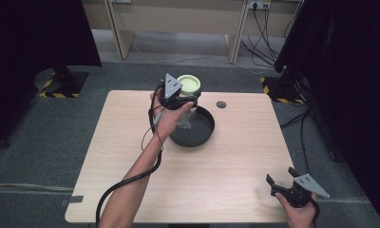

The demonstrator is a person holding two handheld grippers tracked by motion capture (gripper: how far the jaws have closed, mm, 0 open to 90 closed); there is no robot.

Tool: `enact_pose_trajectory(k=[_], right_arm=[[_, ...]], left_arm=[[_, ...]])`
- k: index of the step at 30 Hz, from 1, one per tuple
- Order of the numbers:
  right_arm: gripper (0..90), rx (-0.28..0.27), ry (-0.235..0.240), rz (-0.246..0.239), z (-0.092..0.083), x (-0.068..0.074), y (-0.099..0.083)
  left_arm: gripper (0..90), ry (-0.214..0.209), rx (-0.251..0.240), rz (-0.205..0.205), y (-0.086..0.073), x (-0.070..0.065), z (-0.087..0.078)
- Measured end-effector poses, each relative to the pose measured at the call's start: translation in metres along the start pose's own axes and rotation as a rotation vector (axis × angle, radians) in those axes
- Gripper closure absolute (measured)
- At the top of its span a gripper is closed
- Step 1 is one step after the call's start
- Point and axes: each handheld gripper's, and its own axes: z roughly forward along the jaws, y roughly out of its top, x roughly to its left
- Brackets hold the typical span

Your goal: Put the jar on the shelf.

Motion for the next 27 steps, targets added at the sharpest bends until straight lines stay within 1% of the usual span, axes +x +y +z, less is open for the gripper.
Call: enact_pose_trajectory(k=[11,22,27], right_arm=[[3.9,-0.002,0.001,0.002,0.0,0.0,0.0],[3.9,-0.003,0.002,0.001,0.0,0.0,0.0],[3.9,-0.004,0.003,0.003,0.0,0.0,0.0]], left_arm=[[10.6,-0.003,0.013,-0.006,-0.003,0.0,0.007],[10.7,0.005,0.018,-0.014,-0.007,0.001,0.013],[10.7,0.01,0.021,-0.011,-0.007,0.002,0.014]])
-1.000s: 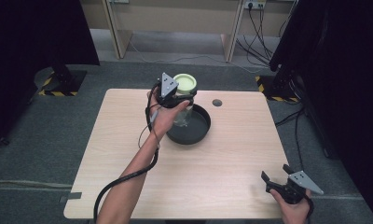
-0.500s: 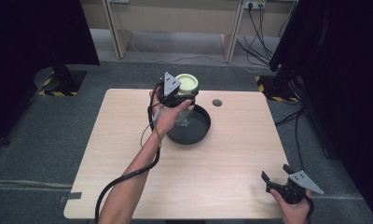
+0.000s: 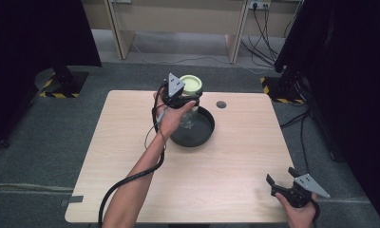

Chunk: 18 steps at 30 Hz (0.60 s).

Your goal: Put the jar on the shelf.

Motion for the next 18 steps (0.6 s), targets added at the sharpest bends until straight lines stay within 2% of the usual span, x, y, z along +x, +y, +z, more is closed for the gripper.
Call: enact_pose_trajectory(k=[18], right_arm=[[3.9,0.0,0.001,0.0,-0.0001,0.0002,0.0]], left_arm=[[10.7,0.008,0.013,-0.005,-0.0017,0.0037,0.0077]])
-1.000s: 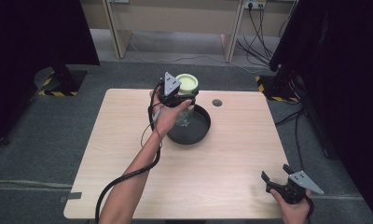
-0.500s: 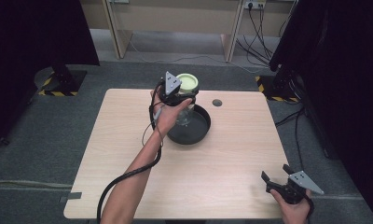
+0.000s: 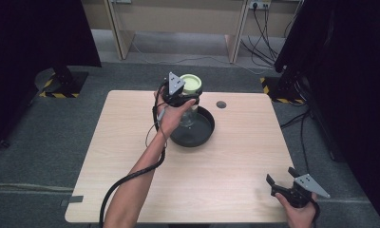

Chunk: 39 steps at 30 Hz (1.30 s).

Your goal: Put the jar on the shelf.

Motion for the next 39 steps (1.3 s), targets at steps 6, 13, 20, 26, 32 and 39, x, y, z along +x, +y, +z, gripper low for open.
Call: enact_pose_trajectory(k=[6,13,20,26,32,39], right_arm=[[3.9,-0.001,0.0,-0.002,0.0,0.0,0.0],[3.9,-0.002,0.0,-0.004,0.0,0.0,0.0],[3.9,-0.003,0.0,-0.007,0.0,0.0,0.0],[3.8,-0.003,0.0,-0.006,0.0,0.0,0.0],[3.9,-0.004,0.001,-0.007,0.0,0.0,0.0],[3.9,-0.004,0.002,-0.007,0.0,0.0,0.0]], left_arm=[[10.7,-0.001,0.001,0.002,0.001,0.0,0.003],[10.7,0.004,0.008,-0.003,0.001,0.003,0.007],[10.7,0.013,0.015,-0.009,0.0,0.007,0.011],[10.7,0.02,0.02,-0.011,-0.001,0.008,0.014],[10.7,0.024,0.022,-0.016,-0.002,0.008,0.017],[10.7,0.028,0.031,-0.017,-0.005,0.008,0.022]])
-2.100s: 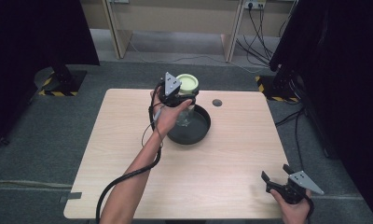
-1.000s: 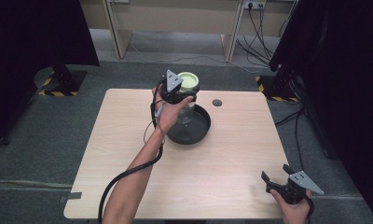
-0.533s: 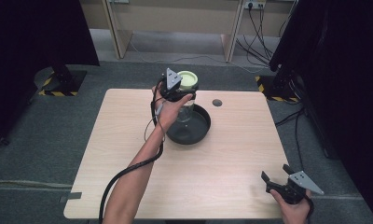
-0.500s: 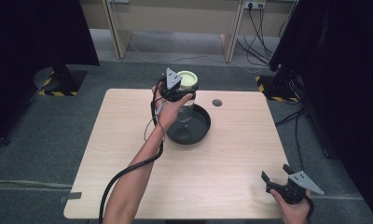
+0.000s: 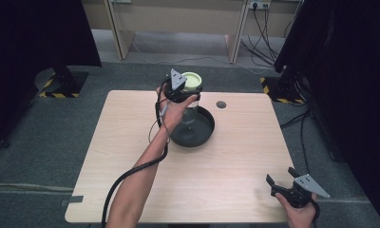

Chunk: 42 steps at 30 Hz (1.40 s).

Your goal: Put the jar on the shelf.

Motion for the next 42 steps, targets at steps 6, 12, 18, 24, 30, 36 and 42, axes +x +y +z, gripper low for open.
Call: enact_pose_trajectory(k=[6,12,18,24,30,36,42], right_arm=[[3.9,0.0,0.001,0.0,0.0,0.0,0.0],[3.9,-0.002,0.002,0.0,0.0,0.0,0.0],[3.9,-0.002,0.002,0.0,0.0,0.0,0.0],[3.9,-0.003,0.002,-0.001,0.0,0.0,0.0],[3.9,-0.003,0.003,0.0,0.0,0.0,0.0],[3.9,-0.003,0.003,-0.001,0.0,0.0,0.0],[3.9,-0.003,0.004,-0.001,0.0,0.0,0.0]], left_arm=[[10.7,0.005,0.003,0.011,-0.001,-0.001,0.003],[10.7,0.007,0.012,0.008,-0.004,-0.001,0.005],[10.7,0.01,0.023,0.011,-0.007,-0.001,0.007],[10.7,0.015,0.031,0.008,-0.01,0.0,0.009],[10.7,0.021,0.041,0.007,-0.014,0.001,0.011],[10.8,0.02,0.049,0.002,-0.018,0.001,0.014],[10.8,0.015,0.057,0.003,-0.02,-0.001,0.017]])
